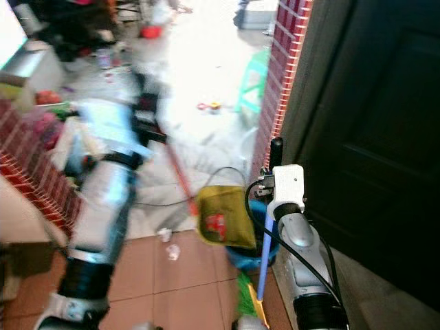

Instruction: Sweep floor

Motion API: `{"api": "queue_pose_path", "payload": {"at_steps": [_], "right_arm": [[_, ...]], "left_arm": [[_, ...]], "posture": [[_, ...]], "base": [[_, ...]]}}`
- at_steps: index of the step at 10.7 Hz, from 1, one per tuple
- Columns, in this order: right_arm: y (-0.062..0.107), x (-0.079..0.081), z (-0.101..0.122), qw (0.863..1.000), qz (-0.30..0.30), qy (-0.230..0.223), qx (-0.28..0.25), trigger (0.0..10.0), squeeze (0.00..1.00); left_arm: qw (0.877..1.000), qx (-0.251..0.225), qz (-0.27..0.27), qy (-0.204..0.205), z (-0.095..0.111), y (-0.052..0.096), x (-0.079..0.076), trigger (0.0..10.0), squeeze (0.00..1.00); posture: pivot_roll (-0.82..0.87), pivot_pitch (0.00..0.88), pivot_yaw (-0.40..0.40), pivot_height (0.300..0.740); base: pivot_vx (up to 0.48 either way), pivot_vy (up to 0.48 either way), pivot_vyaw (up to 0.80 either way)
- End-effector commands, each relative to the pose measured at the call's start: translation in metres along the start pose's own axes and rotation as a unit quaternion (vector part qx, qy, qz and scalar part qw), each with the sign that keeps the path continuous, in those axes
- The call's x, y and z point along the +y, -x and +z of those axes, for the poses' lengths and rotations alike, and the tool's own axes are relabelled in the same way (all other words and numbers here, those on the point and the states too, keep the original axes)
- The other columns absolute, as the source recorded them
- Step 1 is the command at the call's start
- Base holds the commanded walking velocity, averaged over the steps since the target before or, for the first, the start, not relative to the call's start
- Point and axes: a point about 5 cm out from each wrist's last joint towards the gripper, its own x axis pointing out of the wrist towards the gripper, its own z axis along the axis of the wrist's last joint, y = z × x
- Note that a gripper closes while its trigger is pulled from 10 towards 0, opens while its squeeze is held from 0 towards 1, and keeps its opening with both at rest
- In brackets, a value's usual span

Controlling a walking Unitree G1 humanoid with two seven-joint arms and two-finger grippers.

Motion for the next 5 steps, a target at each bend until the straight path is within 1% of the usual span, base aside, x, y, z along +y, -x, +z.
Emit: {"api": "queue_pose_path", "payload": {"at_steps": [1, 2, 3, 4, 5], "right_arm": [[-0.002, 0.000, 0.008, 1.000, -0.003, 0.000, -0.016, 10.0, 0.00], [-0.002, 0.001, 0.007, 1.000, -0.002, 0.000, -0.014, 10.0, 0.00], [-0.002, 0.002, 0.007, 1.000, 0.000, 0.000, -0.014, 10.0, 0.00], [-0.005, 0.002, 0.009, 1.000, 0.000, 0.002, -0.017, 10.0, 0.00], [-0.007, 0.003, 0.009, 1.000, 0.001, 0.004, -0.018, 10.0, 0.00]], "left_arm": [[0.994, 0.043, -0.105, -0.007, -0.014, 0.005, -0.029, 10.0, 0.00], [0.971, 0.064, -0.226, -0.035, -0.021, 0.018, -0.056, 10.0, 0.00], [0.965, 0.084, -0.247, -0.025, -0.028, 0.024, -0.062, 10.0, 0.00], [0.936, 0.113, -0.326, -0.064, -0.036, 0.037, -0.072, 10.0, 0.00], [0.925, 0.120, -0.348, -0.091, -0.038, 0.038, -0.070, 10.0, 0.00]], "posture": [[-0.13, 0.000, 0.023, 0.740], [-0.12, 0.000, 0.025, 0.740], [-0.12, 0.000, 0.026, 0.740], [-0.12, 0.000, 0.025, 0.740], [-0.12, 0.000, 0.022, 0.740]], "base": [[0.000, 0.000, 0.00], [0.000, 0.000, 0.00], [0.000, 0.000, 0.00], [0.000, 0.000, 0.00], [0.000, 0.000, 0.00]]}}
